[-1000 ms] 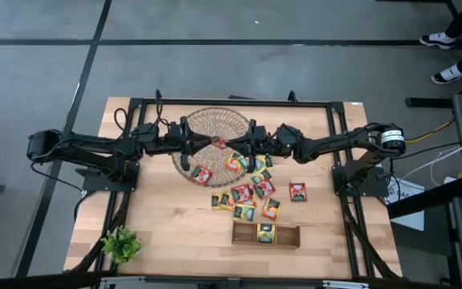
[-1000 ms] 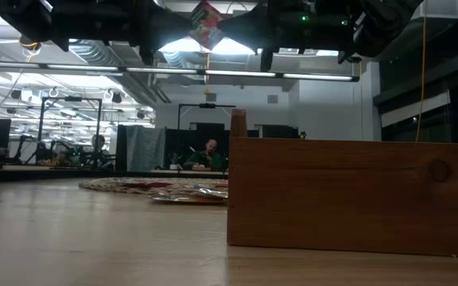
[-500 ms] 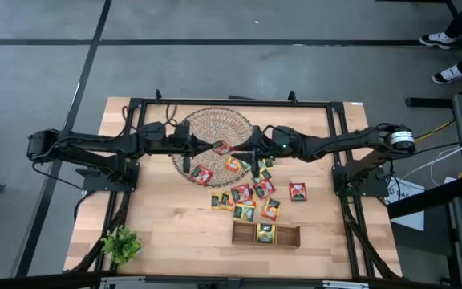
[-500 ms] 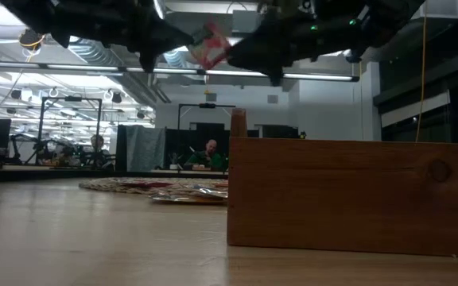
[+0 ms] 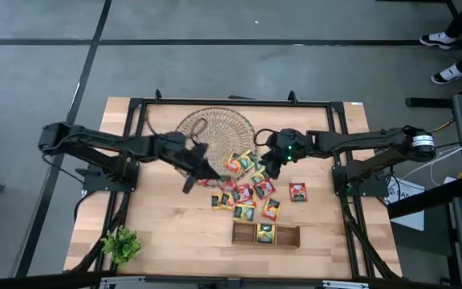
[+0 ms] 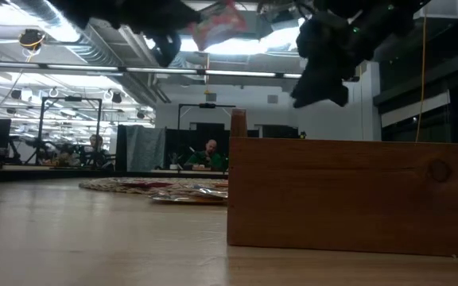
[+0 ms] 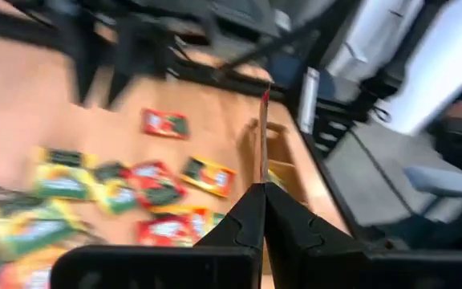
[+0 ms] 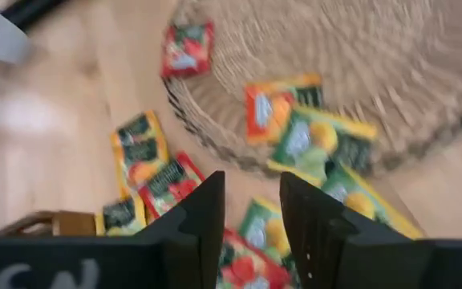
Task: Pick & Place Tea
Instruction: Put the red tea bag into the left section of the wooden organizer
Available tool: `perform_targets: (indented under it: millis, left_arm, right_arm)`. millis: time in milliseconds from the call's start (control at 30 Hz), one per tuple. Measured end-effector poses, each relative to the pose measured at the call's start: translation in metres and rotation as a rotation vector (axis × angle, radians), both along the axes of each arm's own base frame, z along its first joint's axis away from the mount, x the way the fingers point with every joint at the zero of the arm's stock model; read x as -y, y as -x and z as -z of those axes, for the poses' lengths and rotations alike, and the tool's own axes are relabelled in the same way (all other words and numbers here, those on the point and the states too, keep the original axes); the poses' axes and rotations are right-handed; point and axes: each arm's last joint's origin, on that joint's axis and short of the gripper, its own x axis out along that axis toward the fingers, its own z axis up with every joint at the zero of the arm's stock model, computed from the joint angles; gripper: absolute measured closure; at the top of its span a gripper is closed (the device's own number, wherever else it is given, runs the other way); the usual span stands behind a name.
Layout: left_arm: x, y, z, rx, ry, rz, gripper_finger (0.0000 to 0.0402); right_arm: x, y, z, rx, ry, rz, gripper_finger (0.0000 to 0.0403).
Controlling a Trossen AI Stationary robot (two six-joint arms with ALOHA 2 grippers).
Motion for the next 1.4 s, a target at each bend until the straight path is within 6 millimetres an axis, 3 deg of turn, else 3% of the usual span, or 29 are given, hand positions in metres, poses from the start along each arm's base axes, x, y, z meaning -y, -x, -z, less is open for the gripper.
perform_targets:
  millis: [433, 733, 933, 1133, 1400]
  left_arm:
    - [0.063, -0.064, 0.009, -0.157, 0.090, 0.118, 0.0400]
    - [0.084, -0.097, 0.045, -0.256, 0.038, 0.116, 0.0399]
    - [0.083, -0.104, 0.071, -0.323, -0.063, 0.088, 0.0399]
    - [0.087, -0.104, 0.075, -0.308, -0.166, 0.063, 0.0399]
    - [0.095, -0.102, 0.075, -0.304, -0.151, 0.108, 0.0399]
  right_arm:
    - [0.000, 0.013, 0.013, -0.188, 0.013, 0.044, 0.0287]
    - [0.001, 0.019, 0.016, -0.265, 0.059, 0.080, 0.0287]
    - [0.002, 0.021, 0.018, -0.288, 0.057, 0.107, 0.0287]
    - [0.002, 0.021, 0.018, -0.287, 0.055, 0.109, 0.0287]
    - [0.003, 0.021, 0.018, -0.289, 0.078, 0.126, 0.0287]
